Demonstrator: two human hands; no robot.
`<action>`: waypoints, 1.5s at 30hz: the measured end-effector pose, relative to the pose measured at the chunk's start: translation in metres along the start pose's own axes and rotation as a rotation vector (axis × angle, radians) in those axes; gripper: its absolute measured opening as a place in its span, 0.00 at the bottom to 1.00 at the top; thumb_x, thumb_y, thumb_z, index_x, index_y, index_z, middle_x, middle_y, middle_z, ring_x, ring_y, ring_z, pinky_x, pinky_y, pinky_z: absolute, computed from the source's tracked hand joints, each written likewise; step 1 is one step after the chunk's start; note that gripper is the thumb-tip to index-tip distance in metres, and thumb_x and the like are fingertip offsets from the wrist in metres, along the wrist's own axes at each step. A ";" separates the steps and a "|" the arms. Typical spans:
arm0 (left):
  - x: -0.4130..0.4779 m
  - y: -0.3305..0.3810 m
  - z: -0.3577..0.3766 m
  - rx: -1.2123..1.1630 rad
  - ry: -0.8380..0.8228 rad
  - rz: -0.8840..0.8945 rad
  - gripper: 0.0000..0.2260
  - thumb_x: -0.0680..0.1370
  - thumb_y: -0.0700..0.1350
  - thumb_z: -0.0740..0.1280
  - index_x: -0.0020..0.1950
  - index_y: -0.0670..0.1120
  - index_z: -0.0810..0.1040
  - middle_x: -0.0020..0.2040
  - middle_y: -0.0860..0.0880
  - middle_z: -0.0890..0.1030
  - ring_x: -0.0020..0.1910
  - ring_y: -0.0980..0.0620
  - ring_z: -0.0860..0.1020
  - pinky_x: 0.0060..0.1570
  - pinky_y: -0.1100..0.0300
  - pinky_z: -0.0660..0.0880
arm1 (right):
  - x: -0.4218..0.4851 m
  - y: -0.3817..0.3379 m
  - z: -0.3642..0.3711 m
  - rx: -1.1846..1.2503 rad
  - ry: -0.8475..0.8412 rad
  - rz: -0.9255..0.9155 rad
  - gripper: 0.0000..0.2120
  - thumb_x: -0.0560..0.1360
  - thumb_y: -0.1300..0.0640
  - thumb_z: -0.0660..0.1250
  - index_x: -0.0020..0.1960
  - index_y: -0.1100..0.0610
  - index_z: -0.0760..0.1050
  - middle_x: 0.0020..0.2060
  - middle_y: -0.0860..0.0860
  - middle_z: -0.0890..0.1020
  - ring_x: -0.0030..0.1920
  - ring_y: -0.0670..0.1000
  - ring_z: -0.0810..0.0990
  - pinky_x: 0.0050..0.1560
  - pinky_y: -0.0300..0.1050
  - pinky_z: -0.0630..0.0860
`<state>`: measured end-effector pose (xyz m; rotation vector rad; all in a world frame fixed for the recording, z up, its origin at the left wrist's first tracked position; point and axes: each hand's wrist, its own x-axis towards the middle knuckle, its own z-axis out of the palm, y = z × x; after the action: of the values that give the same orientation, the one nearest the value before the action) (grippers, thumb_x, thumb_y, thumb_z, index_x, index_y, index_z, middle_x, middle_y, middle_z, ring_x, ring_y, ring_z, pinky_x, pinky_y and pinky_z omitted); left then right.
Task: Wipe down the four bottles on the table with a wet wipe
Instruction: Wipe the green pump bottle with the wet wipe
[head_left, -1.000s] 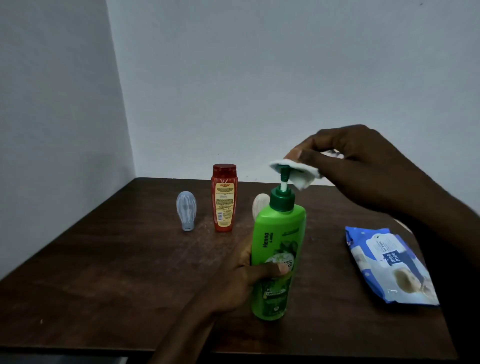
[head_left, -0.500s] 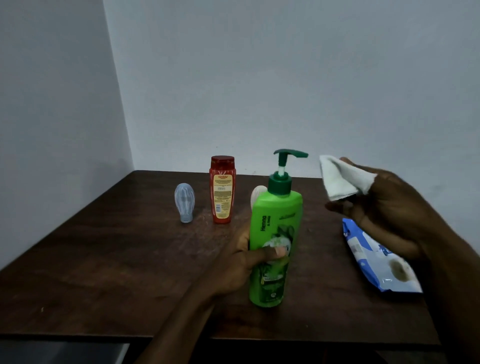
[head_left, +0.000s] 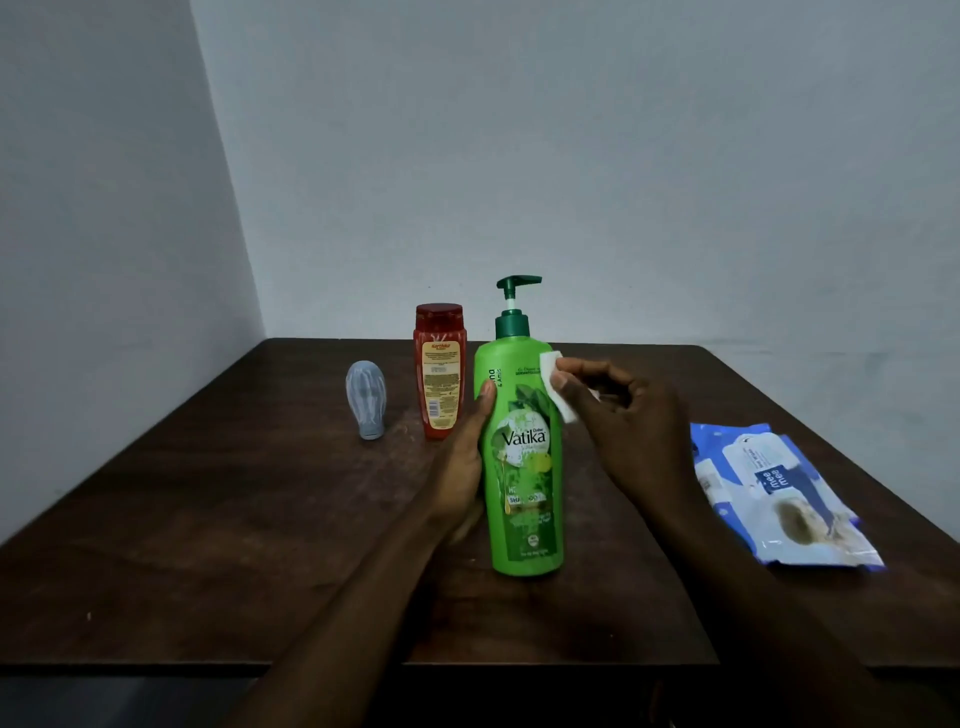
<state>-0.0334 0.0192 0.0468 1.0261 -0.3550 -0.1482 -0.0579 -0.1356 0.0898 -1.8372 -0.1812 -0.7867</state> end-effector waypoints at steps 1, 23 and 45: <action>0.002 -0.002 -0.002 -0.019 0.008 -0.011 0.19 0.81 0.59 0.62 0.62 0.50 0.83 0.59 0.43 0.84 0.55 0.46 0.84 0.51 0.50 0.81 | -0.003 0.001 0.001 -0.034 -0.004 -0.006 0.06 0.73 0.53 0.76 0.51 0.49 0.86 0.42 0.42 0.86 0.42 0.35 0.83 0.43 0.28 0.76; 0.006 -0.001 0.003 -0.384 0.097 -0.139 0.30 0.79 0.65 0.59 0.64 0.41 0.80 0.61 0.41 0.80 0.53 0.43 0.80 0.45 0.51 0.80 | -0.100 0.005 -0.026 0.364 -0.090 0.300 0.17 0.66 0.61 0.76 0.54 0.50 0.83 0.42 0.49 0.88 0.42 0.44 0.86 0.42 0.32 0.80; 0.002 0.023 0.067 -0.303 0.329 -0.265 0.27 0.80 0.63 0.62 0.63 0.41 0.80 0.48 0.39 0.84 0.37 0.43 0.83 0.37 0.51 0.82 | -0.114 -0.018 -0.035 -0.373 0.063 -0.668 0.11 0.75 0.68 0.68 0.52 0.59 0.86 0.53 0.49 0.85 0.49 0.53 0.80 0.54 0.40 0.76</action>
<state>-0.0567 -0.0238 0.0977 0.7764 0.1030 -0.2592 -0.1688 -0.1323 0.0433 -2.1170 -0.6681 -1.4120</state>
